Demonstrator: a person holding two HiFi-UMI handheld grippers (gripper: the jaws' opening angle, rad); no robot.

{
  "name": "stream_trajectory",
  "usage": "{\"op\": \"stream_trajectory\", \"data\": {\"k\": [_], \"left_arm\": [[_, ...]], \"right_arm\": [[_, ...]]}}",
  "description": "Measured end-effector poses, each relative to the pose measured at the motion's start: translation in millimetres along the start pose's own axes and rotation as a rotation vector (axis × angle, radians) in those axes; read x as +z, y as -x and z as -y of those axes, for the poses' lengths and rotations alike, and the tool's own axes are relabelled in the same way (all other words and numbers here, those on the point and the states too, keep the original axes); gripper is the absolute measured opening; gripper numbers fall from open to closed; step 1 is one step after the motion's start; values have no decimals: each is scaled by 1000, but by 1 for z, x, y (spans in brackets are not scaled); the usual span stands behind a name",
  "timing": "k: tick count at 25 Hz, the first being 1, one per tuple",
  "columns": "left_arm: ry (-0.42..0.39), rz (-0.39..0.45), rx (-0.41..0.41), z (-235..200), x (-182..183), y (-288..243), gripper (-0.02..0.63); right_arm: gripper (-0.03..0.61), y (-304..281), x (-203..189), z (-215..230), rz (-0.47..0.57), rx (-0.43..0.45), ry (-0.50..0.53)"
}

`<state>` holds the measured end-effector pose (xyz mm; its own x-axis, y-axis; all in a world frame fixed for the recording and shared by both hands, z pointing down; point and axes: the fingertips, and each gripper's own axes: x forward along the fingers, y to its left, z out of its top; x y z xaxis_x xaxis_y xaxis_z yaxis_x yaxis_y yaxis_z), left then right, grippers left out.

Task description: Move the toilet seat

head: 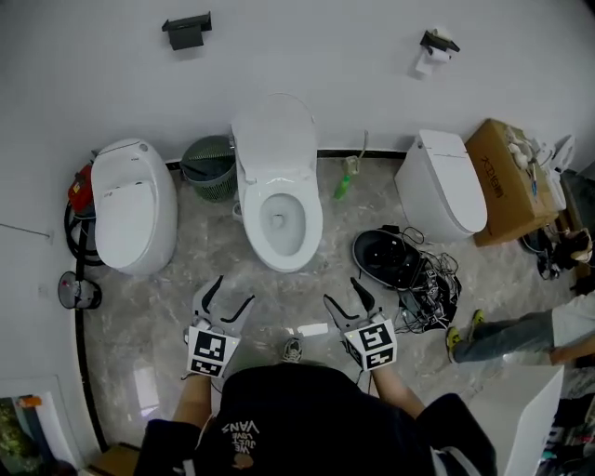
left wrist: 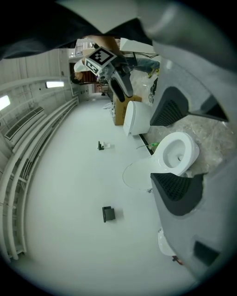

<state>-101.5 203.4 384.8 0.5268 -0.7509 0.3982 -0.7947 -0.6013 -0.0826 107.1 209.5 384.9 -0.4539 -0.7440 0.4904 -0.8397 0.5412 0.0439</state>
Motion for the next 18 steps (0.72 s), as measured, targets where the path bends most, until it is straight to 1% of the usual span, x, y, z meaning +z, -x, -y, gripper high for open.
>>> {"op": "stream_trajectory", "data": {"k": [3, 6, 9, 11, 14, 18], "left_arm": [[21, -28, 45, 5, -4, -4, 320], [16, -67, 68, 3, -9, -11, 325], [1, -91, 82, -8, -10, -21, 332], [-12, -99, 79, -17, -11, -32, 336], [-9, -101, 64, -32, -8, -53, 337], [-41, -95, 19, -51, 5, -86, 337]], "right_arm": [[275, -6, -3, 20, -9, 15, 22], [278, -13, -6, 33, -10, 14, 7], [278, -24, -10, 40, -23, 14, -16], [278, -33, -11, 44, -32, 9, -28], [278, -45, -11, 54, -46, -7, -44], [278, -68, -7, 70, -76, -32, -35]]}}
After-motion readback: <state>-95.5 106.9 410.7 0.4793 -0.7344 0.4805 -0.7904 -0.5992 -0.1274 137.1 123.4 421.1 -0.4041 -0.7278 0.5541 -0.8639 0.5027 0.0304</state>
